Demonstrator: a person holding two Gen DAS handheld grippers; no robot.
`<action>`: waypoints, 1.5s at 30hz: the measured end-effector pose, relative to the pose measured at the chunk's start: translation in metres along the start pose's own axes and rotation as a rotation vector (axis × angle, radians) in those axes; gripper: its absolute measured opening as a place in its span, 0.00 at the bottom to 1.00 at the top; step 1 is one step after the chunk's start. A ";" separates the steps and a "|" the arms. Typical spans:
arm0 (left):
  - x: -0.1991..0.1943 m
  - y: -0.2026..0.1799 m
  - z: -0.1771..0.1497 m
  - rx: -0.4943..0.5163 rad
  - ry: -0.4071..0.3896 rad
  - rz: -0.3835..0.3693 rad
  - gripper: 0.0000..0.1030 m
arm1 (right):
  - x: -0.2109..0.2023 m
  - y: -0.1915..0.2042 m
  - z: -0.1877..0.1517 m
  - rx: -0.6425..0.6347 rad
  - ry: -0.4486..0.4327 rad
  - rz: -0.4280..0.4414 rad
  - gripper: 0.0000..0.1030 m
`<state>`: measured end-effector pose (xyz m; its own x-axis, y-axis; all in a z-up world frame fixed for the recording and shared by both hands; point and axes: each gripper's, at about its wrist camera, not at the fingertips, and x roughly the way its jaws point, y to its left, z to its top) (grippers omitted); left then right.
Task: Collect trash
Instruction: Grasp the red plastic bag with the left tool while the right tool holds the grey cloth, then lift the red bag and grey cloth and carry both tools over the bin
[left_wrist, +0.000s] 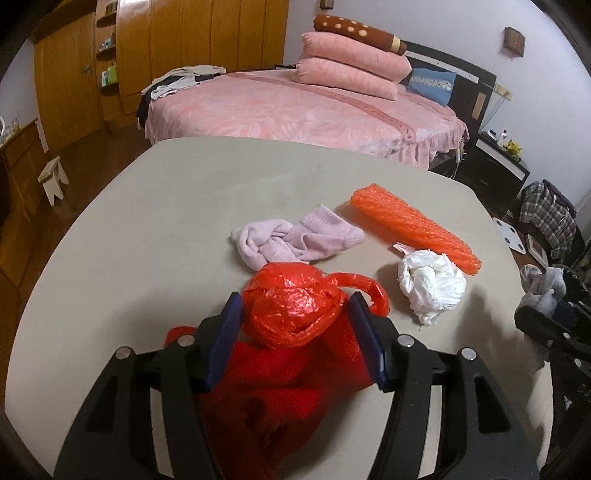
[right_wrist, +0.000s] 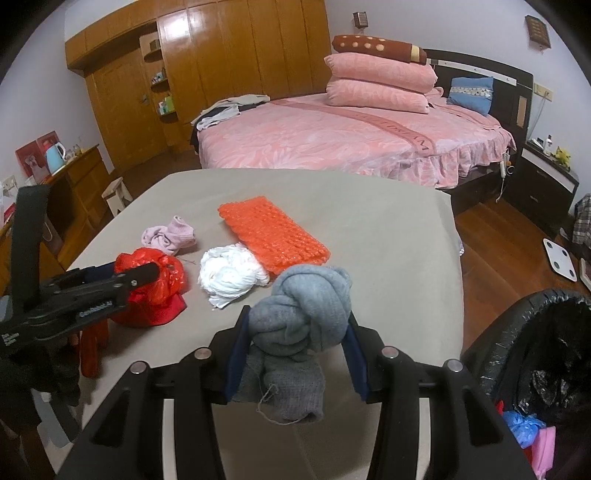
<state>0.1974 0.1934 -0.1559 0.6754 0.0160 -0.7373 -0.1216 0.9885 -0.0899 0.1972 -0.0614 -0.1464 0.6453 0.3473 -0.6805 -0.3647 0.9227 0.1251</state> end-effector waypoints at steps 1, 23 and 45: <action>-0.001 -0.001 0.000 0.003 -0.004 -0.002 0.49 | 0.000 0.000 0.000 0.000 0.000 0.000 0.45; -0.023 -0.016 -0.006 0.012 -0.015 -0.042 0.44 | -0.014 -0.001 0.001 0.003 -0.026 0.006 0.45; -0.054 -0.032 -0.002 0.058 -0.107 -0.021 0.19 | -0.037 -0.005 0.004 0.017 -0.069 0.022 0.45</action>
<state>0.1635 0.1610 -0.1147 0.7517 0.0086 -0.6595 -0.0665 0.9958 -0.0628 0.1777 -0.0787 -0.1189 0.6823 0.3778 -0.6259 -0.3685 0.9171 0.1518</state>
